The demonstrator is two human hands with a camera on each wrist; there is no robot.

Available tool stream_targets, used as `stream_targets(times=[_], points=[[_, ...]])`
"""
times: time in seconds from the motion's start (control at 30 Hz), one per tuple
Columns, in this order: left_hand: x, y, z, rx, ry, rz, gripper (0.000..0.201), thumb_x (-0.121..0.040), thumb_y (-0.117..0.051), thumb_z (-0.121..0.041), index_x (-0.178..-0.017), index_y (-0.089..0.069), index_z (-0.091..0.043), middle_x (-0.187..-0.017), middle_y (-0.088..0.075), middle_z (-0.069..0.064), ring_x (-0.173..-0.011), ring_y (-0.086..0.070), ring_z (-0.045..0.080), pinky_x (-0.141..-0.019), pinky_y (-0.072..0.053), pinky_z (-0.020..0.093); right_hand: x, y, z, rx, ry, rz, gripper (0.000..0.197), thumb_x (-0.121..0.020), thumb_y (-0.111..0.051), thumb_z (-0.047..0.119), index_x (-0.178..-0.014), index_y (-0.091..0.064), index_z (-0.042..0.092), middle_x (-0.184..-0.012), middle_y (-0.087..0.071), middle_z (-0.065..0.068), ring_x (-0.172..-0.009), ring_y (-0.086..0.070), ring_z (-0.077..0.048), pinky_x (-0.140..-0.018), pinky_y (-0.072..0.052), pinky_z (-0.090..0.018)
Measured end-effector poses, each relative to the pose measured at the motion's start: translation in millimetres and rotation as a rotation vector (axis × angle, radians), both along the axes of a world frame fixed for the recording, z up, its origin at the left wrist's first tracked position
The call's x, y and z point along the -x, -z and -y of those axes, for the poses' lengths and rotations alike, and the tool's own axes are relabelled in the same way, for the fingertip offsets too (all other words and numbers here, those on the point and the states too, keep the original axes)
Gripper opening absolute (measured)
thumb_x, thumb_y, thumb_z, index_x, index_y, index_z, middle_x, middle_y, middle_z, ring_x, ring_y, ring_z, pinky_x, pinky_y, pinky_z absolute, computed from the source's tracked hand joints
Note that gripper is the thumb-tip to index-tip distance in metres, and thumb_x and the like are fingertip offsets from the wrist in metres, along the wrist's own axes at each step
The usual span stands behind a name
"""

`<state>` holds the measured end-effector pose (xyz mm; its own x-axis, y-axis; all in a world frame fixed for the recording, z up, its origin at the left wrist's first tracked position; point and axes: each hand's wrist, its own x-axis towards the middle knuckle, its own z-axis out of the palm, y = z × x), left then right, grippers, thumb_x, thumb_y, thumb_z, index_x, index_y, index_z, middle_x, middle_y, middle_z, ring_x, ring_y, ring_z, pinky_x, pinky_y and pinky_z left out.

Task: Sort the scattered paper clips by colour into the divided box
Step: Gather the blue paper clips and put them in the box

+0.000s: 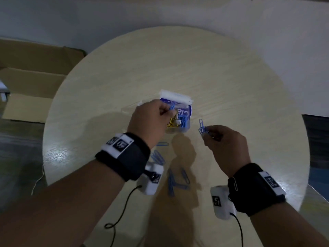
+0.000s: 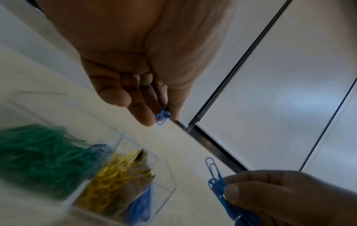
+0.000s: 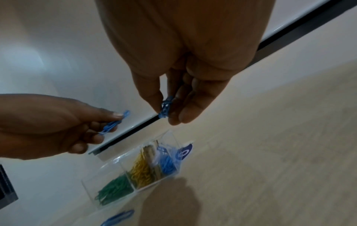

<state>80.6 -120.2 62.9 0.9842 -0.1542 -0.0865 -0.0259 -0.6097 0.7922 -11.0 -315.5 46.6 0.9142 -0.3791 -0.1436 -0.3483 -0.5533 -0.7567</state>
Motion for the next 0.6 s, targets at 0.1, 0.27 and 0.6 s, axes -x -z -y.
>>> stream_targets(times=[0.1, 0.27, 0.6], points=[[-12.4, 2.5, 28.7, 0.022, 0.003, -0.024, 0.019, -0.084, -0.069, -0.035, -0.076, -0.066, -0.018, -0.069, -0.071, 0.002, -0.059, -0.066, 0.014, -0.061, -0.055, 0.031, -5.8, -4.0, 3.8, -0.007, 0.029, 0.014, 0.011, -0.079, -0.071, 0.025, -0.09, -0.073, 0.027, -0.072, -0.072, 0.01, -0.066, -0.063, 0.001, -0.062, -0.043, -0.006], [-9.7, 18.0, 40.1, -0.136, 0.072, -0.057, 0.027, -0.093, -0.055, -0.033, -0.082, -0.068, -0.013, -0.075, -0.07, 0.005, -0.07, -0.065, 0.021, -0.069, -0.055, 0.04, -14.7, -8.4, 5.0, 0.012, 0.049, 0.018, 0.007, -0.079, -0.072, 0.025, -0.086, -0.072, 0.026, -0.069, -0.066, 0.017, -0.062, -0.057, 0.013, -0.056, -0.037, -0.001], [15.9, 13.8, -32.0, 0.001, -0.147, -0.024, 0.01, -0.093, -0.055, -0.036, -0.087, -0.057, -0.029, -0.083, -0.061, -0.01, -0.065, -0.064, 0.019, -0.065, -0.05, 0.032, -65.1, -0.6, -22.2, 0.018, -0.046, -0.027, 0.019, -0.083, -0.068, 0.032, -0.096, -0.071, 0.019, -0.082, -0.07, 0.004, -0.067, -0.059, -0.004, -0.06, -0.046, -0.009]])
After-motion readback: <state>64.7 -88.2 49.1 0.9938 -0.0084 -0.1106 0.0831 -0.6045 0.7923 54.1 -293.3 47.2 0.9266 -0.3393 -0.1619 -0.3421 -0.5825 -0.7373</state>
